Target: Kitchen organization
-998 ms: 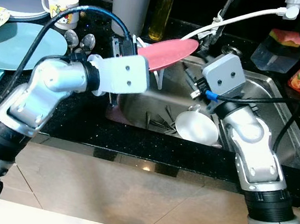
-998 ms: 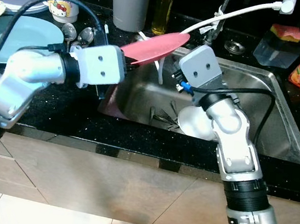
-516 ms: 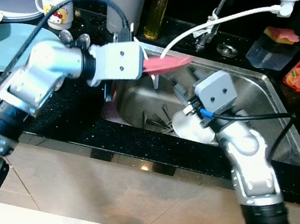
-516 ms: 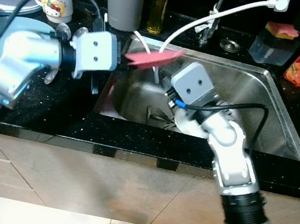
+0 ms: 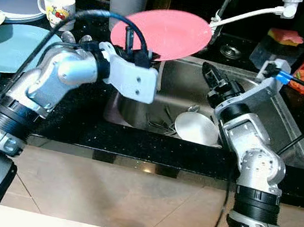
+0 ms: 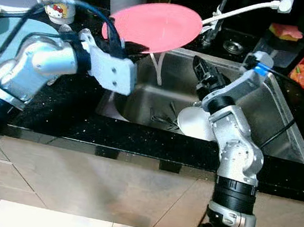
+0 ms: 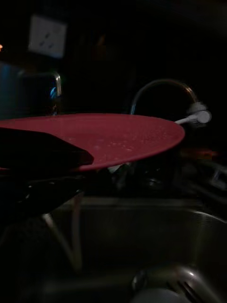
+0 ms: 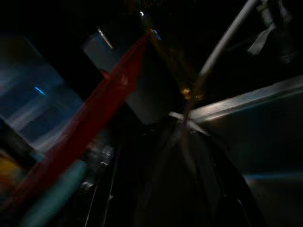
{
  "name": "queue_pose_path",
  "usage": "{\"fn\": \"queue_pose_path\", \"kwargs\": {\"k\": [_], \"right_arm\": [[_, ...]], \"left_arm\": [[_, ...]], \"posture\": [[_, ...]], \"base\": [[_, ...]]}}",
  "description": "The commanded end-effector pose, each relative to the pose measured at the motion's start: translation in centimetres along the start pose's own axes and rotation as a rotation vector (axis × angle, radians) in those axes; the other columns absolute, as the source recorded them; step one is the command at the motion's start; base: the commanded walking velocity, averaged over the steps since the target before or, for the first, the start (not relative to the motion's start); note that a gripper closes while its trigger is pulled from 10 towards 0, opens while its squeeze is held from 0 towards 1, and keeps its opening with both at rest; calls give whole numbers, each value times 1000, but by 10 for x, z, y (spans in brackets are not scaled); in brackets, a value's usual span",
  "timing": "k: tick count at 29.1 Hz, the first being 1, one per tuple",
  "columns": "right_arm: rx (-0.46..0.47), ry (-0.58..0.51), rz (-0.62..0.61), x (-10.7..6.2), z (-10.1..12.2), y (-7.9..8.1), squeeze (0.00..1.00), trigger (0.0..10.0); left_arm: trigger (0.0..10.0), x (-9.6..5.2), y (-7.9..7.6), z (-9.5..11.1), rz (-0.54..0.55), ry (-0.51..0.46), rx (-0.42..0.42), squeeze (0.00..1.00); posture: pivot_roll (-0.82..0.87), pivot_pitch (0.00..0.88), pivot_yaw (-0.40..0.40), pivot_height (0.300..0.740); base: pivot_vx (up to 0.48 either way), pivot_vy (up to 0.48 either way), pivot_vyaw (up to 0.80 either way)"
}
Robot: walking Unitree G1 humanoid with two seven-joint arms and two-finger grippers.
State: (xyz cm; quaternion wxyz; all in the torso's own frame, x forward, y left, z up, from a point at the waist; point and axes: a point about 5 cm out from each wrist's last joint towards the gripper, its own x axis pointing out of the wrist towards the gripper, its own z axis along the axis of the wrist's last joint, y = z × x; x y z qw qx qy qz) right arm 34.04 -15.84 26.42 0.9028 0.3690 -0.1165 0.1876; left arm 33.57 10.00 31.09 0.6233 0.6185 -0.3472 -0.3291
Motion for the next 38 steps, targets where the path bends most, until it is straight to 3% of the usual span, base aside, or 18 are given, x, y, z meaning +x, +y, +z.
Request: {"fn": "queue_pose_path", "kwargs": {"k": [1, 2, 6, 9, 17, 23, 29, 38], "right_arm": [[165, -20, 73, 2, 9, 11, 0, 10000], [204, -23, 91, 2, 10, 14, 0, 10000], [219, -21, 98, 2, 11, 15, 0, 10000], [282, -12, 128, 2, 13, 19, 0, 10000], [316, 49, 127, 1, 9, 18, 0, 10000], [311, 40, 112, -1, 12, 12, 0, 10000], [309, 54, 105, -1, 10, 11, 0, 10000], [300, 102, 96, 2, 2, 13, 0, 10000]], "left_arm": [[10000, 5, -13, 3, -14, -18, 96, 0], [10000, 6, -18, 4, -17, -20, 114, 0], [10000, 7, -22, 5, -13, -28, 127, 0], [10000, 10, -28, 4, 32, -38, 222, 0], [10000, 11, -30, 0, 82, -47, 278, 0], [10000, 6, -17, -16, 160, 34, 324, 0], [10000, 5, -18, -18, 161, 29, 334, 0], [10000, 15, -27, -1, 167, -76, 305, 0]], "posture": [[248, 68, -83, 740], [248, 69, -84, 740], [248, 72, -85, 740], [245, 78, -89, 740], [241, 85, -94, 740], [245, 87, -96, 740], [246, 87, -97, 740], [244, 88, -100, 740]], "base": [[0, 0, 0], [0, 0, 0], [0, 0, 0], [0, 0, 0], [0, 0, 0], [0, 0, 0], [0, 0, 0], [0, 0, 0]]}}
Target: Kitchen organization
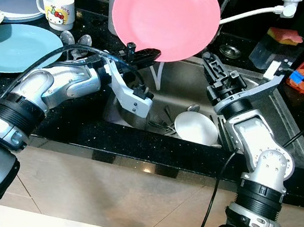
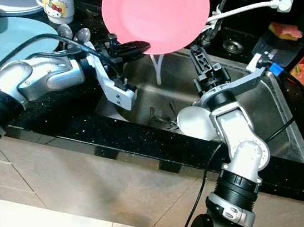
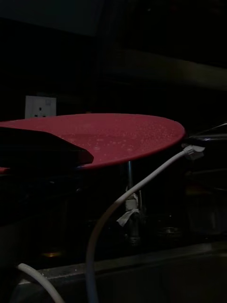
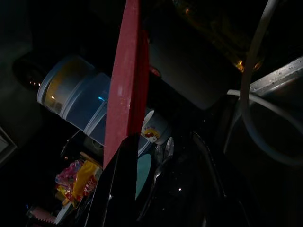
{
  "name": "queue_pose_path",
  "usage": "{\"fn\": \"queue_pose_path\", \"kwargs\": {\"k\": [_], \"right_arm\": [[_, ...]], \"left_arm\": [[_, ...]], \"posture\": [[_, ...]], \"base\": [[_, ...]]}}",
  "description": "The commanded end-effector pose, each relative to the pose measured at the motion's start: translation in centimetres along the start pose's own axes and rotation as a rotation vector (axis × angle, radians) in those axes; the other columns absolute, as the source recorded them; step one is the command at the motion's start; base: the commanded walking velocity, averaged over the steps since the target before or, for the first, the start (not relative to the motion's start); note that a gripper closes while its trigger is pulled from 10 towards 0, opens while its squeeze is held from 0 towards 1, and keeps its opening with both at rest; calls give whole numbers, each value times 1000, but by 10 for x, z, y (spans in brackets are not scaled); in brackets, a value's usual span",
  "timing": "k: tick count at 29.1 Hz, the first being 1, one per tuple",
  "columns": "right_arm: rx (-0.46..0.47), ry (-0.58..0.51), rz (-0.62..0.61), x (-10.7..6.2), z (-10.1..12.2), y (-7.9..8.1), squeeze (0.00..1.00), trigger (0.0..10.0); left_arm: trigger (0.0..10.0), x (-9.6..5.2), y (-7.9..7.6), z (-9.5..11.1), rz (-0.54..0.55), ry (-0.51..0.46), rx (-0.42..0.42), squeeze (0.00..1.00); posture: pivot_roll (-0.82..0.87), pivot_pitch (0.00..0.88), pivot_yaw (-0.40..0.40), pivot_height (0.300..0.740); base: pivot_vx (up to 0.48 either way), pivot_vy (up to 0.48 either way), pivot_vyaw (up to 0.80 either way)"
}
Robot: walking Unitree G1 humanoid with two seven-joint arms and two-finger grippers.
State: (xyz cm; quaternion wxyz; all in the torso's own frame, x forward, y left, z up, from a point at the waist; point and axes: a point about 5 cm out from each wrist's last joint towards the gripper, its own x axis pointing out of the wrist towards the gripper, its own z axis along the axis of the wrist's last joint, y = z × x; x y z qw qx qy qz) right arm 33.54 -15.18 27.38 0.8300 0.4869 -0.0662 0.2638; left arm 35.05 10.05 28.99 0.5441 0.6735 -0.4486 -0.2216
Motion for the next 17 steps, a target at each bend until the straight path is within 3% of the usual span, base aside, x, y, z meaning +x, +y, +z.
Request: {"fn": "queue_pose_path", "kwargs": {"k": [1, 11, 17], "right_arm": [[-3, 19, -11, 2, -1, 0, 0, 10000], [-17, 30, -6, 7, -7, 6, 0, 10000], [-37, 22, 1, 6, -6, 10, 0, 10000]], "left_arm": [[10000, 8, -4, 15, 5, -77, -14, 0], [10000, 7, -11, 26, -24, -135, -45, 0], [10000, 6, -6, 11, -15, -65, -21, 0]], "posture": [[244, 88, -100, 740], [246, 90, -102, 740], [245, 91, -102, 740]], "base": [[0, 0, 0], [0, 0, 0], [0, 0, 0]]}}
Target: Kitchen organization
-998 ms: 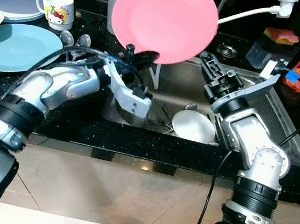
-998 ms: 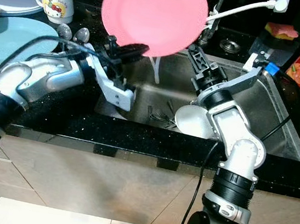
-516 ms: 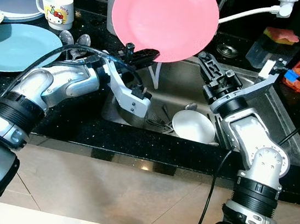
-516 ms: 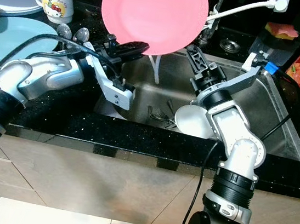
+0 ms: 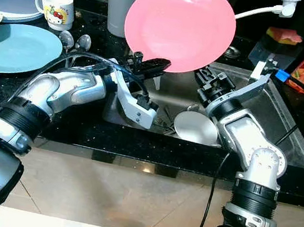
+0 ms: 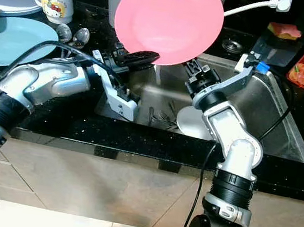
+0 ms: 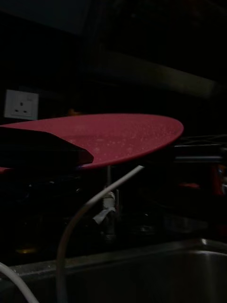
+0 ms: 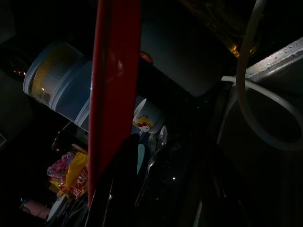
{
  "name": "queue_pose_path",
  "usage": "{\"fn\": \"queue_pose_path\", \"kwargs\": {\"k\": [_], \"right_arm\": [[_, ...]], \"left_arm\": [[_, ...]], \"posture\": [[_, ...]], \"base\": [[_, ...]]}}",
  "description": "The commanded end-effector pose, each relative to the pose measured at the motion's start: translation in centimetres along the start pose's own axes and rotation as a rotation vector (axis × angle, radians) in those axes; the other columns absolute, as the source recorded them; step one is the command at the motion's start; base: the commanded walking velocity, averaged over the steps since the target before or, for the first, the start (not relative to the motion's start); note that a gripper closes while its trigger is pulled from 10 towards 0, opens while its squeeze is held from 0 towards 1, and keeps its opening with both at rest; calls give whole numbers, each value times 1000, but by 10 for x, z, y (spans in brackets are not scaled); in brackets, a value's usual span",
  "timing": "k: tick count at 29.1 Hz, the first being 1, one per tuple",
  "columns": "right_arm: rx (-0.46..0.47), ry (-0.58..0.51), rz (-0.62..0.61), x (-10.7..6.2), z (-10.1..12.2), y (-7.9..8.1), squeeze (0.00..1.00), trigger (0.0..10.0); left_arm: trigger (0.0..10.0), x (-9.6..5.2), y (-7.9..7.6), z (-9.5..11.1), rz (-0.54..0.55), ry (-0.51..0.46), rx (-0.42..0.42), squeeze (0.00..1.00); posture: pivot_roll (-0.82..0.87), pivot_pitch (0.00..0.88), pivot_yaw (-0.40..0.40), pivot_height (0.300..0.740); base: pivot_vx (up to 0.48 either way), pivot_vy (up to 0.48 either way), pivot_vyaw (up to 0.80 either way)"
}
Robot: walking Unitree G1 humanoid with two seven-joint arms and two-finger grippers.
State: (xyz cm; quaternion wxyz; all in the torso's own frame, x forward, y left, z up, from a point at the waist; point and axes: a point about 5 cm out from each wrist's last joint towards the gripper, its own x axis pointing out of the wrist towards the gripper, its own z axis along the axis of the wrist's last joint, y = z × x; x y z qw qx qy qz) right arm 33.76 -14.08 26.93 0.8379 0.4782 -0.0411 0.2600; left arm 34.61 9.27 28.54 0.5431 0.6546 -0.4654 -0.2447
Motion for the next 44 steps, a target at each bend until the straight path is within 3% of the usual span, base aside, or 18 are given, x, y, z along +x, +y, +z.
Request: {"fn": "queue_pose_path", "kwargs": {"k": [1, 8, 12, 19, 25, 35, 44], "right_arm": [[-32, -26, 27, 0, 6, 9, 0, 10000], [-34, -36, 16, -3, 8, 7, 0, 10000], [-31, -42, 20, -3, 9, 7, 0, 10000], [-25, -22, 27, -1, 4, 8, 0, 10000], [-20, -8, 19, 0, 0, 6, 0, 10000], [-43, -43, -16, -6, 12, -1, 0, 10000], [-39, -27, -20, -5, 9, -3, 0, 10000]], "left_arm": [[10000, 0, 0, -9, -28, 43, 32, 0], [10000, -10, -3, -20, -78, 96, 54, 0], [10000, -12, -11, -15, -115, 76, 28, 0], [10000, -3, -19, 3, -103, -9, -6, 0], [10000, 2, -16, 6, -76, -15, -10, 0], [10000, -12, -21, -20, -144, 124, 61, 0], [10000, -6, -18, -12, -116, 85, 42, 0]], "posture": [[245, 90, -102, 740], [246, 91, -102, 740], [248, 83, -103, 740], [247, 76, -103, 740], [245, 74, -103, 740], [245, 76, -102, 740], [247, 80, -104, 740]], "base": [[0, 0, 0], [0, 0, 0], [0, 0, 0], [0, 0, 0], [0, 0, 0], [0, 0, 0], [0, 0, 0]]}}
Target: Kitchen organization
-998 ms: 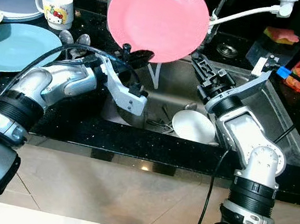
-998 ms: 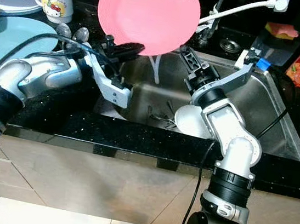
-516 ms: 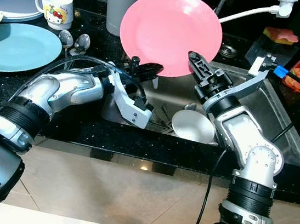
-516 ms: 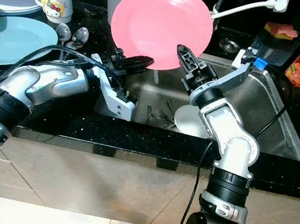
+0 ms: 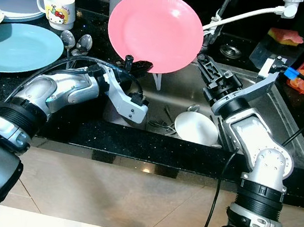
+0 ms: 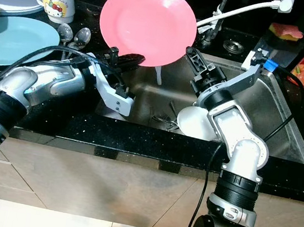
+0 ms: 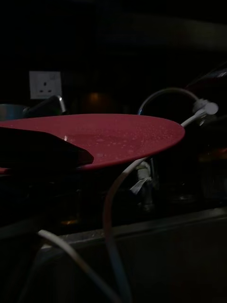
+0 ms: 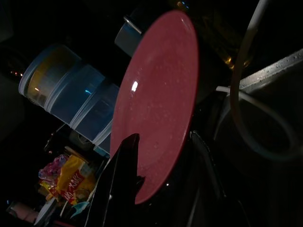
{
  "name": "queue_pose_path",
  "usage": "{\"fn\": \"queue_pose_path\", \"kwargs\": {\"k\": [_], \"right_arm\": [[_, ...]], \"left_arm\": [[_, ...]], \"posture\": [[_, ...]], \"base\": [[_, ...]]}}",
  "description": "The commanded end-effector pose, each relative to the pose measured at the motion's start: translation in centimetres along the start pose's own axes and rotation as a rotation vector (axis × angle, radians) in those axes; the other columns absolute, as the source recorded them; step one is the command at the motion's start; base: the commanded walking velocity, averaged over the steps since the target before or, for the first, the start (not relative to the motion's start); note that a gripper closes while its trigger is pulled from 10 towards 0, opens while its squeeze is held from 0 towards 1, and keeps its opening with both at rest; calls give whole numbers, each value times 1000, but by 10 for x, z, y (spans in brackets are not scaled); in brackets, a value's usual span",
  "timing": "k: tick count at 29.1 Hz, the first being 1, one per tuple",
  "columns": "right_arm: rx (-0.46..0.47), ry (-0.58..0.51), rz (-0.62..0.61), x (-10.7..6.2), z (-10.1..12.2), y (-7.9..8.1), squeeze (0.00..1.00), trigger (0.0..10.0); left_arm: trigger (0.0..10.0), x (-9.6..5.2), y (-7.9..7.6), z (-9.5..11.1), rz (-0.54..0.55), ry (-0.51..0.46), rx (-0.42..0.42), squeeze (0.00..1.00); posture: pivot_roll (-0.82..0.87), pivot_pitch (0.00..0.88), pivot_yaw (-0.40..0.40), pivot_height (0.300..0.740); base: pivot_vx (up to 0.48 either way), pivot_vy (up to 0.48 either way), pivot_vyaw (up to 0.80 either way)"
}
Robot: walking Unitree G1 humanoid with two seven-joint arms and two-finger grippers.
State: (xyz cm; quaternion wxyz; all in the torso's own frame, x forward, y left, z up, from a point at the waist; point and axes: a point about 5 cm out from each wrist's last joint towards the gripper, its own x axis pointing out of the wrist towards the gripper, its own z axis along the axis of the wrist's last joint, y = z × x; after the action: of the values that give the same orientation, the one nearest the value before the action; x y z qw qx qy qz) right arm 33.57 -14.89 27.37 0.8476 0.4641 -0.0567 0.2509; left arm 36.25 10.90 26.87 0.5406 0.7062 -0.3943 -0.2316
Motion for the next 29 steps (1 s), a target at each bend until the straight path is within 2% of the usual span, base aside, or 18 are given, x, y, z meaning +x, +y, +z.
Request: {"fn": "queue_pose_path", "kwargs": {"k": [1, 6, 8, 13, 21, 29], "right_arm": [[6, 10, -16, 0, -3, -4, 0, 10000], [3, 25, -31, 0, -9, -6, 0, 10000], [2, 24, -33, -1, -9, -6, 0, 10000], [4, 28, -22, 1, -9, -4, 0, 10000], [5, 26, -11, 2, -10, -1, 0, 10000], [3, 31, -18, 2, -11, -3, 0, 10000]], "left_arm": [[10000, 5, 5, 9, 27, -46, 3, 0], [10000, 9, 14, 1, 87, 15, 23, 0], [10000, 9, 15, 0, 92, 12, 22, 0], [10000, 11, 9, 16, 70, -71, -5, 0], [10000, 12, 6, 18, 59, -80, -9, 0], [10000, 12, 4, 31, 60, -156, -37, 0]], "posture": [[244, 83, -102, 740], [246, 88, -103, 740], [246, 89, -103, 740], [244, 90, -104, 740], [243, 91, -105, 740], [243, 92, -107, 740]], "base": [[0, 0, 0], [0, 0, 0], [0, 0, 0], [0, 0, 0], [0, 0, 0], [0, 0, 0]]}}
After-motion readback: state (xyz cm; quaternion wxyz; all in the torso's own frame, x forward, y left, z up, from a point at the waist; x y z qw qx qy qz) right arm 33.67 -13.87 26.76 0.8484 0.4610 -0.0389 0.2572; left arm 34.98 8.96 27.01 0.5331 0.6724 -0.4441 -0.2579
